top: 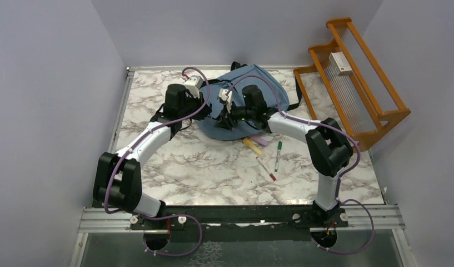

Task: Pack the student bag
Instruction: Zip the student bag at the center of the board.

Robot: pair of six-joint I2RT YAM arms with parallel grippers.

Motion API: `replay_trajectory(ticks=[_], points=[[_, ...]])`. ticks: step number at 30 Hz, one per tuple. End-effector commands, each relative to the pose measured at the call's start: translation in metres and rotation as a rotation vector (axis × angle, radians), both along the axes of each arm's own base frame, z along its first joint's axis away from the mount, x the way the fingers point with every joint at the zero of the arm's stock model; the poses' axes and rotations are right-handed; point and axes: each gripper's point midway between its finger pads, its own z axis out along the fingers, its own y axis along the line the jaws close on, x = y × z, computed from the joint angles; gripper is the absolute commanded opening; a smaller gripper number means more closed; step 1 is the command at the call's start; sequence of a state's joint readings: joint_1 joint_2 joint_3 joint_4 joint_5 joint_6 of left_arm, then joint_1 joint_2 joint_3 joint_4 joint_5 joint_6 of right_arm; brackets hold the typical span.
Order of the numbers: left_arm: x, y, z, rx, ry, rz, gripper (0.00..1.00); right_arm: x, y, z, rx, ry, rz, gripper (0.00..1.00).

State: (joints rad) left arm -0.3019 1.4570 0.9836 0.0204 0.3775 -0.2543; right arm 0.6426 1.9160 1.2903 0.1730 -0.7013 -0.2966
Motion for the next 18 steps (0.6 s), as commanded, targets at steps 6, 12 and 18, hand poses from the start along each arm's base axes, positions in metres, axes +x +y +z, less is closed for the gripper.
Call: replay_trajectory(ticks=[6,12,18], points=[[0.014,0.023,0.015,0.081,-0.089,0.097,0.00,-0.013,-0.003,-0.001,-0.007,0.008,0.011,0.08],[0.029,0.055,0.011,0.205,-0.102,0.233,0.00,-0.025,-0.019,0.001,-0.042,-0.014,0.000,0.01],[0.046,0.082,0.013,0.279,-0.128,0.357,0.00,-0.037,-0.037,0.001,-0.111,-0.020,-0.004,0.00]])
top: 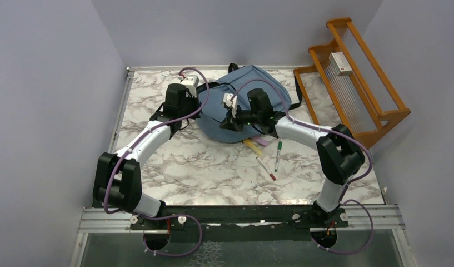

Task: Pack the student bag
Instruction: Zip the student bag at the center of the board.

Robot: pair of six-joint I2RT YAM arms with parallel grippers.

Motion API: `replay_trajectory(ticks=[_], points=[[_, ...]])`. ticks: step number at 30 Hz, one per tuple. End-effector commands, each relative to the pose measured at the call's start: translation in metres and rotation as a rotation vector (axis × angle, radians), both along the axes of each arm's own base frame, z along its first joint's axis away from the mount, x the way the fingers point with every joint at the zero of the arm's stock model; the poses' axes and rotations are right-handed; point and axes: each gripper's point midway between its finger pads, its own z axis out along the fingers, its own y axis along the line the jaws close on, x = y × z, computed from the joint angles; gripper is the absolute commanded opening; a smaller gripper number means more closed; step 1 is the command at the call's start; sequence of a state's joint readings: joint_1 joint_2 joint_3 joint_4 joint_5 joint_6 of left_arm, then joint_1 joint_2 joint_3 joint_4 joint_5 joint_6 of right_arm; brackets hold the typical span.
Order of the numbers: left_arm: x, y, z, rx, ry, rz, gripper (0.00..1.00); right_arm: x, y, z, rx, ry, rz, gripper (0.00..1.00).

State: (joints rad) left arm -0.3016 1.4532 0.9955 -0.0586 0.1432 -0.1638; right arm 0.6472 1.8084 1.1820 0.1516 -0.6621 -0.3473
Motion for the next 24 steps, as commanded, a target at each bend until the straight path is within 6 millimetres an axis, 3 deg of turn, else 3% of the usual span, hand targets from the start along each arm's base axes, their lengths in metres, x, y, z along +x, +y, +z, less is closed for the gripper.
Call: replay_trajectory(ticks=[1,8,17,24], points=[[0.034,0.045,0.029,0.103,-0.126,0.194,0.00,-0.021,-0.020,-0.001,-0.079,0.014,0.006,0.01],[0.051,0.065,0.035,0.125,-0.163,0.254,0.00,-0.049,-0.041,-0.005,-0.176,0.080,0.050,0.01],[0.055,0.067,0.039,0.113,-0.220,0.213,0.00,-0.068,-0.058,0.004,-0.243,0.126,0.078,0.01],[0.043,0.035,0.039,0.013,-0.280,0.035,0.00,-0.052,-0.042,0.048,-0.062,0.105,-0.049,0.38]])
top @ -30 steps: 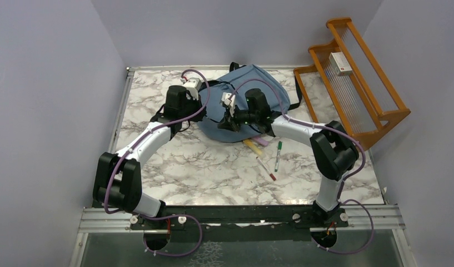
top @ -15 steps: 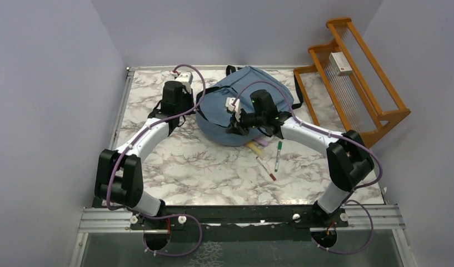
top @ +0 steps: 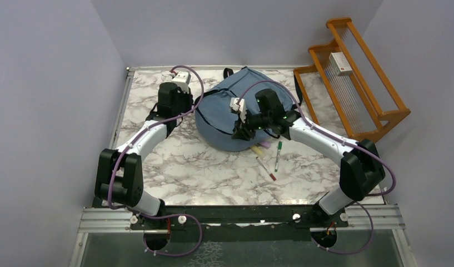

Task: Pack the student bag
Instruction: Zip the student bag at the center of the board.

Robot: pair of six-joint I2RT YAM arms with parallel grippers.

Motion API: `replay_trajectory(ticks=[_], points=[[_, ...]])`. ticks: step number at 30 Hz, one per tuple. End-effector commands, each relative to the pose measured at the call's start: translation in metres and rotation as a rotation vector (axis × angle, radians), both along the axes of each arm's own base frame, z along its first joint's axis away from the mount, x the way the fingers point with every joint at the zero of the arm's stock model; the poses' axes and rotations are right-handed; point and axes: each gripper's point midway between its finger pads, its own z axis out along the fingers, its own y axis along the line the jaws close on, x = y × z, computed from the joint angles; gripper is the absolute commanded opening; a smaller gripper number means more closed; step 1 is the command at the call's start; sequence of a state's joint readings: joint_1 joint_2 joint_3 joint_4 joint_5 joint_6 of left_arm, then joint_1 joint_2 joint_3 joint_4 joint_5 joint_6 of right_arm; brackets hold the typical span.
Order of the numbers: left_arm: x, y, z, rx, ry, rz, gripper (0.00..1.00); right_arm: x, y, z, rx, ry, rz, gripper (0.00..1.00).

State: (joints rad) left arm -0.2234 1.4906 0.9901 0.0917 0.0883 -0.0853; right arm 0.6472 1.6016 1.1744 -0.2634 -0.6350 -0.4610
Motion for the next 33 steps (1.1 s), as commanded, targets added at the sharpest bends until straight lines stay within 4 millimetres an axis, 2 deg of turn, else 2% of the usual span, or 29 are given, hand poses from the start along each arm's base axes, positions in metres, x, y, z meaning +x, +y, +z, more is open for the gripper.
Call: replay_trajectory(ticks=[1,3,6,13,20,27,33], points=[[0.003,-0.006,0.027,-0.047,-0.146,-0.073,0.00,0.004,0.009,0.037,0.125,0.045,-0.121,0.41],[0.001,-0.009,0.025,-0.061,-0.147,-0.087,0.00,0.014,0.017,0.055,0.202,0.060,-0.179,0.47],[0.001,-0.014,0.028,-0.081,-0.146,-0.108,0.00,0.029,0.028,0.069,0.278,0.096,-0.252,0.50],[0.002,-0.024,0.032,-0.130,-0.132,-0.141,0.00,0.063,0.061,0.074,0.340,0.191,-0.392,0.54],[0.002,-0.027,0.032,-0.161,-0.117,-0.142,0.00,0.082,0.097,0.038,0.307,0.240,-0.420,0.55],[0.003,-0.032,0.027,-0.175,-0.095,-0.156,0.00,0.073,0.128,0.008,0.261,0.197,-0.368,0.58],[0.005,-0.033,0.026,-0.179,-0.088,-0.161,0.00,0.071,0.136,-0.014,0.212,0.166,-0.383,0.58]])
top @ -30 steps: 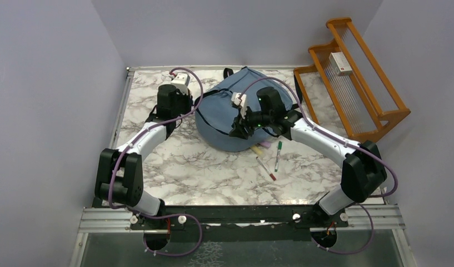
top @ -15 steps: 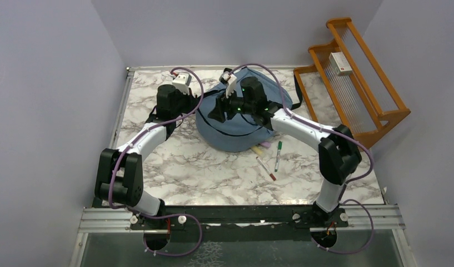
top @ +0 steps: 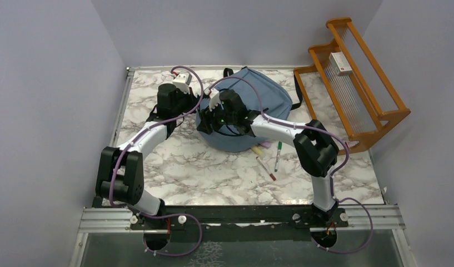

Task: Pack the student bag
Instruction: Zip the student bag at the center of the board.

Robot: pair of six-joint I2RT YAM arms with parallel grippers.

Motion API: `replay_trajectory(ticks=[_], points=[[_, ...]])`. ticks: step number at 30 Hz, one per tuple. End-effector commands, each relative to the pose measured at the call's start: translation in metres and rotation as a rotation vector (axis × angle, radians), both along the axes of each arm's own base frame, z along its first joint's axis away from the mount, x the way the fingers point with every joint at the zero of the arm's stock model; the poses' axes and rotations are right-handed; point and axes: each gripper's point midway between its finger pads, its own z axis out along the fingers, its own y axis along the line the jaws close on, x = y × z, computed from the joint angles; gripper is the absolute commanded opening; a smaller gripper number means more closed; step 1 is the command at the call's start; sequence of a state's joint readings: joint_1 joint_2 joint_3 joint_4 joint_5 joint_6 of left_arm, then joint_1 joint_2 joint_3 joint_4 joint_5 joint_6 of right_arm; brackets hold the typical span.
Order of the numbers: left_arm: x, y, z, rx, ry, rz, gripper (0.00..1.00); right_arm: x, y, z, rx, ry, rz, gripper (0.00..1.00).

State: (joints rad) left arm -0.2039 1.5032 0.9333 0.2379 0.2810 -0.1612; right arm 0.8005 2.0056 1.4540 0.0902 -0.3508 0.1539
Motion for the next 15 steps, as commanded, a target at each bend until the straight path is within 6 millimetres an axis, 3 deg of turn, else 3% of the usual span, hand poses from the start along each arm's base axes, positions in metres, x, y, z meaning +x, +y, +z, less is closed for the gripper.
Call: replay_trajectory(ticks=[1,3,9,15], points=[[0.009,-0.006,0.023,-0.032,-0.057,-0.024,0.00,0.011,0.013,0.007,0.002,-0.092,-0.024,0.57],[0.008,-0.006,0.023,-0.031,-0.056,-0.024,0.00,0.011,0.012,0.002,-0.019,-0.100,-0.033,0.49],[0.010,-0.001,0.022,-0.010,-0.057,-0.004,0.00,-0.005,0.008,0.014,0.039,-0.138,0.017,0.05],[0.018,0.002,0.030,0.000,-0.081,0.016,0.00,-0.040,0.011,0.030,0.109,-0.172,0.206,0.01]])
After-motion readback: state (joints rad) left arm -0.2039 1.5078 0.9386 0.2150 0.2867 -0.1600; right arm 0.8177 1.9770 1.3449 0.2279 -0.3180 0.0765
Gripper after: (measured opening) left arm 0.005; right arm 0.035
